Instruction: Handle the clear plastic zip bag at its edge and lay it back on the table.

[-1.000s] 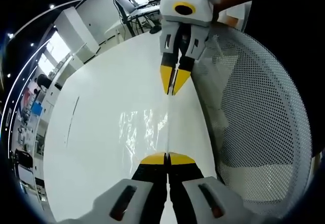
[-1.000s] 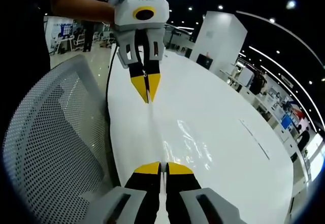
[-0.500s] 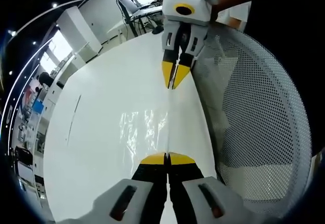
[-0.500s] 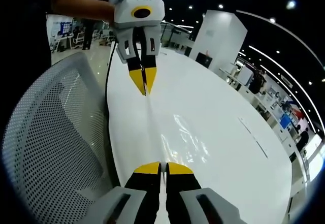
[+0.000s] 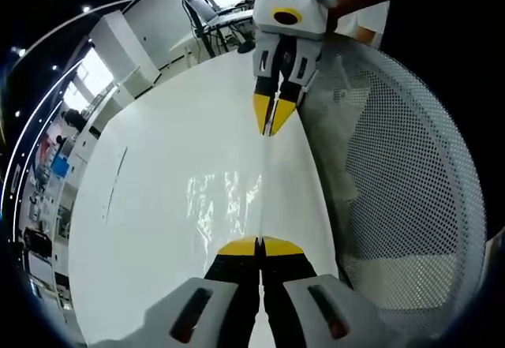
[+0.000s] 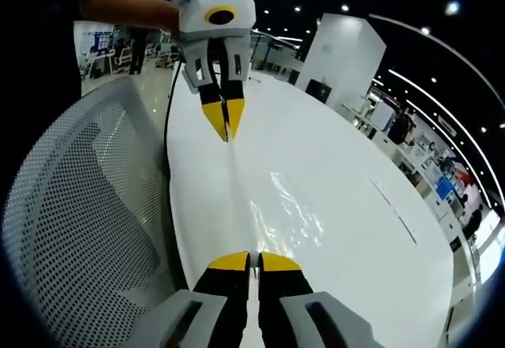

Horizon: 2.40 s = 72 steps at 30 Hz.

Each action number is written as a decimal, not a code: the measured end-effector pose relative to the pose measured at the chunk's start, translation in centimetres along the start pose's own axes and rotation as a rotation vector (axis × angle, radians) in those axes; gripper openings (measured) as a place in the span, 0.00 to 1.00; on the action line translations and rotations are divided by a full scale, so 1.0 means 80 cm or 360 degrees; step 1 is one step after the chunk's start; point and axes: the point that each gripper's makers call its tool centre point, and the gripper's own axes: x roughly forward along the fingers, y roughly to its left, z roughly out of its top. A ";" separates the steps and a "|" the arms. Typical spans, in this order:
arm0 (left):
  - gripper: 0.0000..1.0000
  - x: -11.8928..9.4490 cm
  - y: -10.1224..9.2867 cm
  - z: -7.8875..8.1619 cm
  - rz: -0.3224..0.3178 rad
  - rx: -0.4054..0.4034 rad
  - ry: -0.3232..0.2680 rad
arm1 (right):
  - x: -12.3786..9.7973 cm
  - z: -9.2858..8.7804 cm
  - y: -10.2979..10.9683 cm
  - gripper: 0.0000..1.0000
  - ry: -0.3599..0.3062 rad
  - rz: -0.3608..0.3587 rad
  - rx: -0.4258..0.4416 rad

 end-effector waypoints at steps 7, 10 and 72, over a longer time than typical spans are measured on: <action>0.00 0.004 -0.003 -0.002 0.0019 0.0089 -0.0024 | -0.002 -0.004 -0.005 0.01 0.0041 -0.0024 0.0043; 0.00 0.006 -0.006 -0.001 0.0005 0.0102 -0.0019 | -0.007 -0.005 -0.009 0.03 0.0050 -0.0025 0.0053; 0.00 0.004 -0.007 0.013 0.0067 0.0301 -0.0016 | 0.037 0.063 0.022 0.00 -0.0091 0.0318 0.0201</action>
